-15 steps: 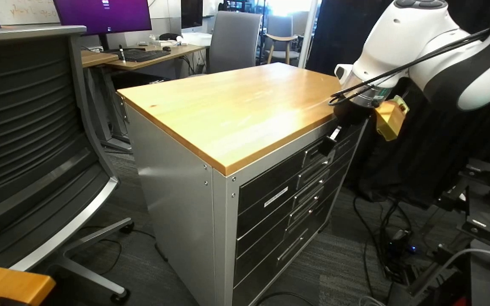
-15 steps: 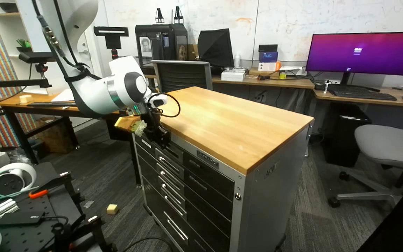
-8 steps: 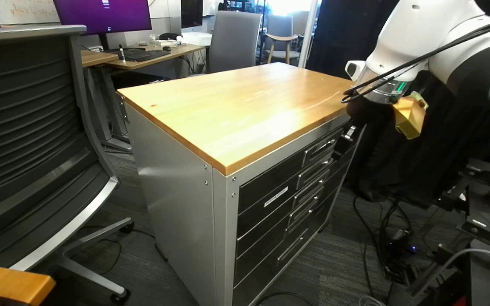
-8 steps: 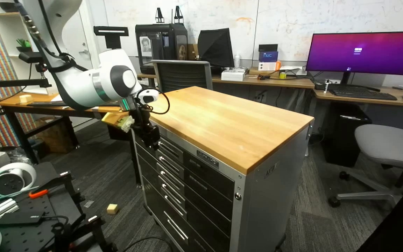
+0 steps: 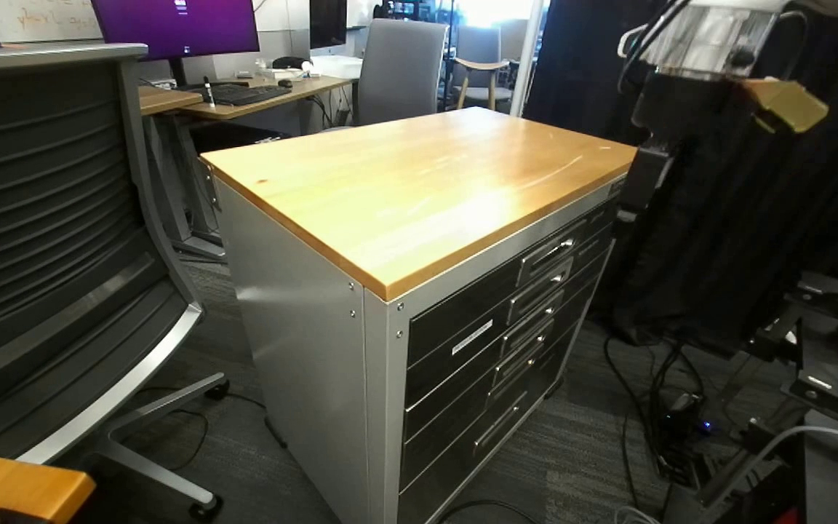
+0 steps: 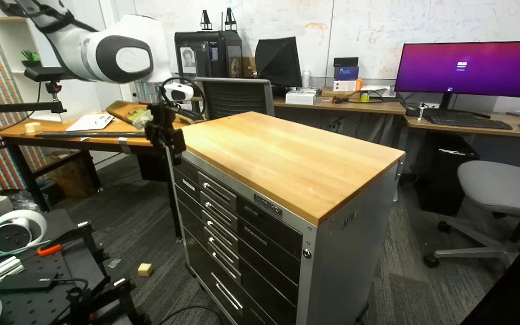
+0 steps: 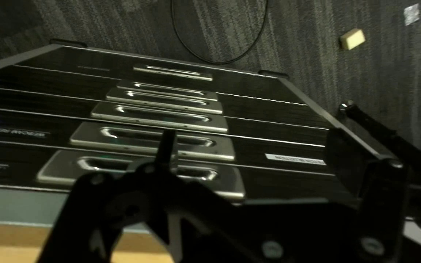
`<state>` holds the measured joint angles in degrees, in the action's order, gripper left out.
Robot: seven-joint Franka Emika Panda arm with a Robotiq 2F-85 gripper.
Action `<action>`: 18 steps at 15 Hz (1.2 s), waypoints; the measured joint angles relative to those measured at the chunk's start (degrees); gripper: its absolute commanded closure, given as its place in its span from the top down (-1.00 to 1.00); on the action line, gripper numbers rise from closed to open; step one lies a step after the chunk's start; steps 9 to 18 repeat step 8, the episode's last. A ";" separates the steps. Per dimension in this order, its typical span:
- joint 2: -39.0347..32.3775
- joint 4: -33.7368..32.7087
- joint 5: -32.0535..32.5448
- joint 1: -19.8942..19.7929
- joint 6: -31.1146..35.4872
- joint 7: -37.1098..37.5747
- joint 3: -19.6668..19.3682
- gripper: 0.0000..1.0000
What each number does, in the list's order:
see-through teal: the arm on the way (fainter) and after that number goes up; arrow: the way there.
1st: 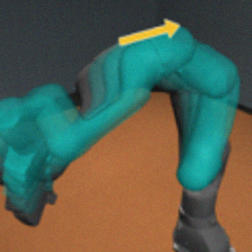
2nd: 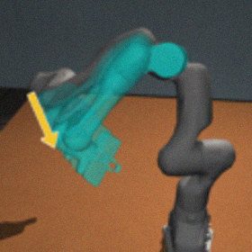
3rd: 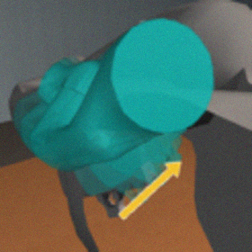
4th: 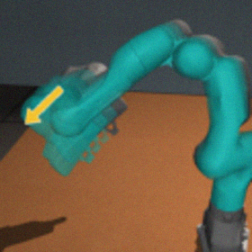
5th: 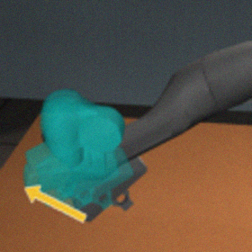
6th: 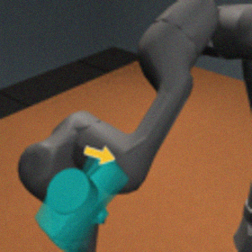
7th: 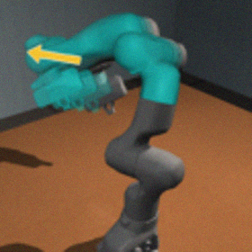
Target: Put the screwdriver in the open drawer then close drawer
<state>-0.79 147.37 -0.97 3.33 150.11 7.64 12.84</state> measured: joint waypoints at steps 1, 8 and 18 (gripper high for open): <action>1.74 -1.76 -4.52 0.50 -3.58 -3.79 0.17 1.00; 9.40 -13.50 -12.32 1.89 -23.27 -11.06 -3.69 1.00; 9.40 -13.50 -12.32 1.89 -23.27 -11.06 -3.69 1.00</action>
